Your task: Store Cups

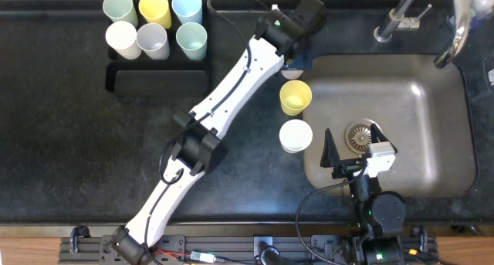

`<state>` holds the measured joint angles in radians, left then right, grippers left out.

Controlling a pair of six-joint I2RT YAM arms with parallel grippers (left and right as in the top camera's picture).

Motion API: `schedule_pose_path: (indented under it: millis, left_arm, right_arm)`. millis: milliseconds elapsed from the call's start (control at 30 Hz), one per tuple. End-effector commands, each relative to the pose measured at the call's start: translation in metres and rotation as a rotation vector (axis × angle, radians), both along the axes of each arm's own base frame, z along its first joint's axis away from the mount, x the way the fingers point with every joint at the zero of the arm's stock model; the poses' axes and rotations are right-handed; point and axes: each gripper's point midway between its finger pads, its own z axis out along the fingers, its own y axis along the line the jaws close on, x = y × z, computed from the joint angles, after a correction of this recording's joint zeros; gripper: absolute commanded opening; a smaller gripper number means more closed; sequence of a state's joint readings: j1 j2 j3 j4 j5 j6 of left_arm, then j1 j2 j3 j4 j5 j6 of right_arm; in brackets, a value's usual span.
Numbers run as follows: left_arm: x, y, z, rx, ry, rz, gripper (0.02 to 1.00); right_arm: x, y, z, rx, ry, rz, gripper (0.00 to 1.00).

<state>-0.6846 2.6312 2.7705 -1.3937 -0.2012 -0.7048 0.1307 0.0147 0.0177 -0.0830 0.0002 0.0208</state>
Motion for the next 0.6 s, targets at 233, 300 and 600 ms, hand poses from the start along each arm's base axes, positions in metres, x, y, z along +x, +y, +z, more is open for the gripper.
schedule_pose_path:
  millis: [233,300,600]
  left_arm:
    - [0.021,0.011,-0.011,-0.058,0.009,0.061,0.844]
    - [0.021,0.006,-0.011,-0.073,0.011,0.052,0.801]
    - [0.007,-0.013,-0.012,-0.090,0.027,0.004,0.430]
  right_arm:
    - [0.000,-0.002,-0.003,-0.006,-0.003,-0.006,0.996]
    - [0.000,-0.002,-0.003,-0.006,-0.003,-0.007,0.996]
    - [0.000,-0.002,-0.003,-0.005,-0.003,-0.007,0.998]
